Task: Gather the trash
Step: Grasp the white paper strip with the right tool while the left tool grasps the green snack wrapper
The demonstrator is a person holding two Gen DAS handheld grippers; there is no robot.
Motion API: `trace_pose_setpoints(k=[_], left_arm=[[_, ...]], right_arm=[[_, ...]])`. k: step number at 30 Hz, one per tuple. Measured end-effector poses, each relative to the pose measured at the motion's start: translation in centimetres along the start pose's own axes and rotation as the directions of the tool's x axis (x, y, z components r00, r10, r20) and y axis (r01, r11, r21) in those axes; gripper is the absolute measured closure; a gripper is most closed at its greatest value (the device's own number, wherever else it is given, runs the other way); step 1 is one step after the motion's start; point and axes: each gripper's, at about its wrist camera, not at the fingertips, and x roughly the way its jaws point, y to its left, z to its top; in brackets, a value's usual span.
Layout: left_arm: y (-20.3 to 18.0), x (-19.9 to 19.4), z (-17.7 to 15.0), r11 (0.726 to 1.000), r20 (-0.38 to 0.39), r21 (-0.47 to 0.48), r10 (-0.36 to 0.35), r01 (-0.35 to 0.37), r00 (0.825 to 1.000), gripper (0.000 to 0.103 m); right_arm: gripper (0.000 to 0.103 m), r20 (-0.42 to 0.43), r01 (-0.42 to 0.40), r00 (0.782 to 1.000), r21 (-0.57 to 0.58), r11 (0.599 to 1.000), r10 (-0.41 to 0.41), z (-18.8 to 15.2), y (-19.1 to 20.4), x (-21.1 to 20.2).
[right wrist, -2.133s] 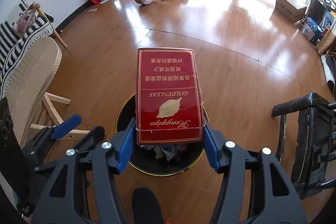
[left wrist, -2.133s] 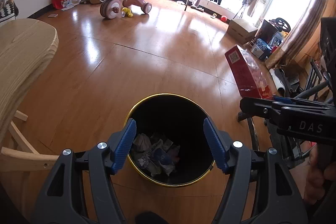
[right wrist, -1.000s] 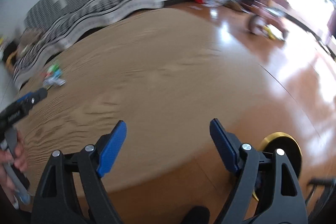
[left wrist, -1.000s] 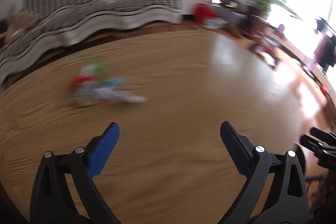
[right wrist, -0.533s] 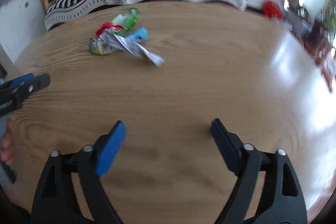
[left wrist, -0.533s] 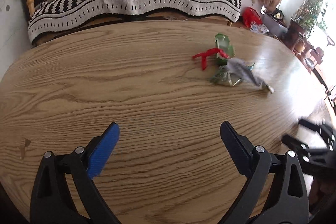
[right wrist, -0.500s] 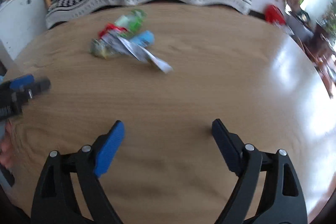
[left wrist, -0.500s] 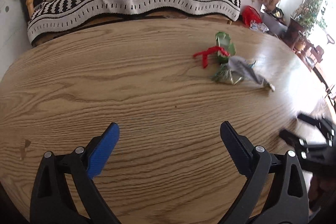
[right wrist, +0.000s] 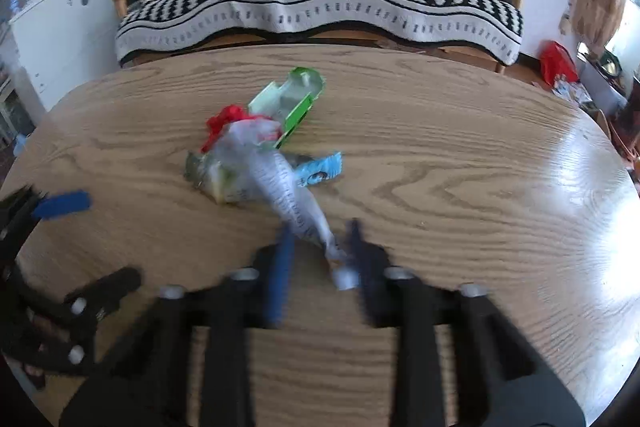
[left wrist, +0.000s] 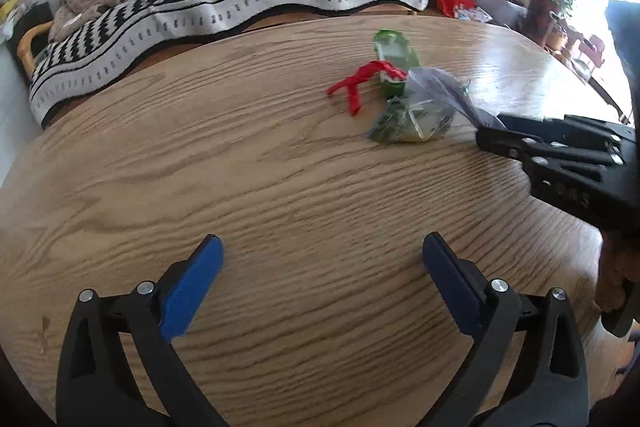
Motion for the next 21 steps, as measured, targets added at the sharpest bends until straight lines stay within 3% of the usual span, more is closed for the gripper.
trace_pose_setpoints(k=[2, 10, 15, 21], left_arm=[[-0.5, 0.6, 0.6, 1.000, -0.001, 0.014, -0.004, 0.004, 1.000, 0.007], [-4.1, 3.1, 4.1, 0.997, 0.003, 0.055, -0.053, 0.053, 0.999, 0.007], [-5.5, 3.2, 5.5, 0.985, 0.058, -0.028, -0.170, 0.172, 0.984, 0.007], [-8.7, 3.6, 6.5, 0.982, 0.058, 0.020, -0.190, 0.189, 0.980, 0.007]], right_arm=[[0.089, -0.006, -0.015, 1.000, -0.028, 1.000, 0.015, -0.9, -0.3, -0.8], [0.090, -0.056, -0.043, 0.998, -0.026, 0.999, 0.042, -6.1, -3.7, -5.2], [0.090, -0.085, -0.077, 0.993, 0.000, 0.997, 0.077, -9.2, -6.4, -7.9], [0.090, -0.103, -0.095, 0.990, 0.026, 0.995, 0.097, -12.5, -9.0, -10.7]])
